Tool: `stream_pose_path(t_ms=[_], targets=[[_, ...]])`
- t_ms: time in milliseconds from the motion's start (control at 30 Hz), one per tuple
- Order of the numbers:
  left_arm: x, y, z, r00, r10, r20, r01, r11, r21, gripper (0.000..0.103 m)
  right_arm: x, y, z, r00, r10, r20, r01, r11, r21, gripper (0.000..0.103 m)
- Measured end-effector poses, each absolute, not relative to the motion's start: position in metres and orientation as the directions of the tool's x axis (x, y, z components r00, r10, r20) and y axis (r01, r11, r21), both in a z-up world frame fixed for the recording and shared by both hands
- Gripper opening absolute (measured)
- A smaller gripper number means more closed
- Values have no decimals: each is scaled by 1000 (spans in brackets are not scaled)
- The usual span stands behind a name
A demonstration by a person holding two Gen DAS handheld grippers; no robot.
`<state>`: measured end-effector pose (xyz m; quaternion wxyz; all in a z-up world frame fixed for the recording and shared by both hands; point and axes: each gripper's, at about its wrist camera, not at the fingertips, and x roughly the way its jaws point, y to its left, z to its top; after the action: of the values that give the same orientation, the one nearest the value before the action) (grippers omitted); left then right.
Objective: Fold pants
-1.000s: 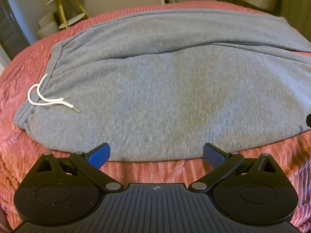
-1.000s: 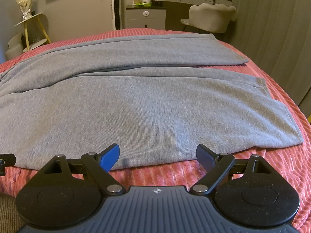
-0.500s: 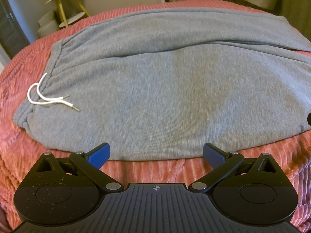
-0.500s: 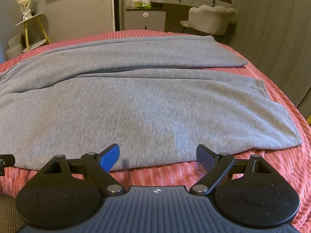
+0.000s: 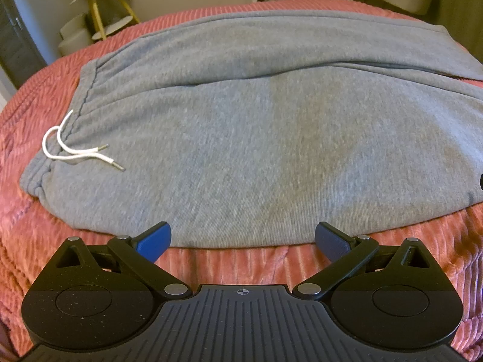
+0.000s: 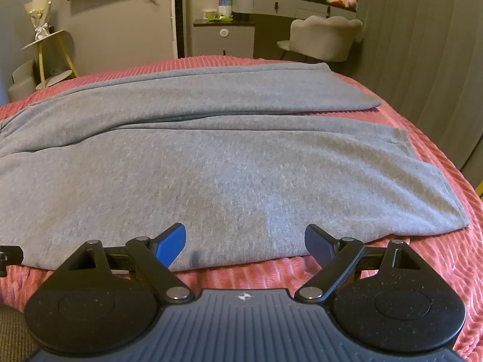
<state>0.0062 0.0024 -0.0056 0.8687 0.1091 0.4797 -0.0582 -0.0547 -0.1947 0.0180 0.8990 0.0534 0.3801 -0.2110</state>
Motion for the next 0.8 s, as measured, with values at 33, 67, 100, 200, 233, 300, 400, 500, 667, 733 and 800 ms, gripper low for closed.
stream_pose_path(t_ms=[33,67,100,200,233,300,400,500,667,733,800], targets=[[6,2,-6,533,4,-846,205,969,134,103,-55,-195,18,623,-331,-709,419,906,-55,86],[6,2,-6,532,3,-847,206,969,134,103,-55,-197,18,625,-321,-712,418,908,-42,86],[6,2,-6,532,4,-847,206,969,134,103,-55,-199,18,627,-311,-714,418,908,-29,86],[6,3,-6,533,4,-846,206,969,134,103,-56,-200,18,629,-313,-712,421,907,-27,86],[6,2,-5,532,5,-847,206,969,135,103,-55,-200,19,629,-314,-711,422,906,-27,86],[6,3,-6,532,6,-847,205,969,135,103,-54,-199,19,630,-309,-712,420,907,-22,86],[6,2,-6,532,6,-847,205,969,136,103,-53,-200,18,625,-300,-720,417,909,-17,86],[7,2,-6,530,9,-848,206,969,139,103,-53,-201,18,624,-298,-722,420,907,-11,86],[8,2,-6,526,11,-850,203,969,139,103,-51,-205,18,613,-287,-736,429,903,6,86],[8,2,-7,524,12,-852,203,969,138,103,-51,-206,16,605,-277,-746,427,904,10,86],[9,3,-7,522,11,-853,203,970,137,103,-49,-207,15,599,-269,-754,424,905,15,86]])
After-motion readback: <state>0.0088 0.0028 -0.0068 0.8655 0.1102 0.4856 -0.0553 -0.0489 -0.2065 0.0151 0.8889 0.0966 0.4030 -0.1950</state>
